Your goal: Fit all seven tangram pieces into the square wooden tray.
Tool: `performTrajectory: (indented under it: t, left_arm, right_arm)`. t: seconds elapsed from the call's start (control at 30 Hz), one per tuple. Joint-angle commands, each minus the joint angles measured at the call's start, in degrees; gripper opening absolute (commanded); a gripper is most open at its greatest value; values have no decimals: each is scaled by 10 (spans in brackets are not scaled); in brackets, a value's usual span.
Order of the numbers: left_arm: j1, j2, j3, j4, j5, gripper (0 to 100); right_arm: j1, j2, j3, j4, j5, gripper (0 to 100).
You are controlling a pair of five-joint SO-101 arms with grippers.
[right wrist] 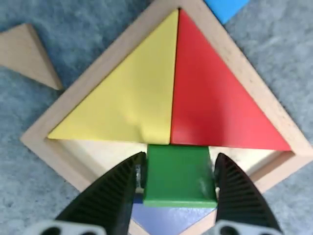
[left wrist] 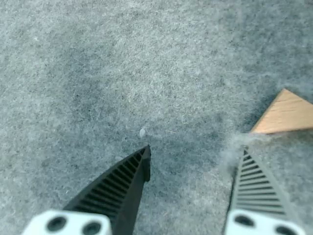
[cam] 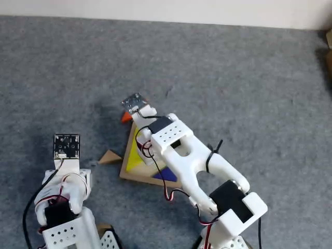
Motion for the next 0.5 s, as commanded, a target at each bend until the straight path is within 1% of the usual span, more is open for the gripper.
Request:
performTrajectory:
  t: [0.0, 0.17, 0.33, 0.47]
  left_arm:
    - [-7, 0, -10, -2, -5, 270]
    - [-7, 0, -10, -2, -5, 270]
    - [-7, 0, -10, -2, -5, 270]
    - [-7, 0, -10, -2, -5, 270]
  right_arm:
    - [-8, -3, -32, -6, -4, 207]
    - [-9, -4, -36, 33, -4, 221]
    - [-8, -5, -37, 87, -7, 331]
    - [-8, -7, -37, 93, -8, 333]
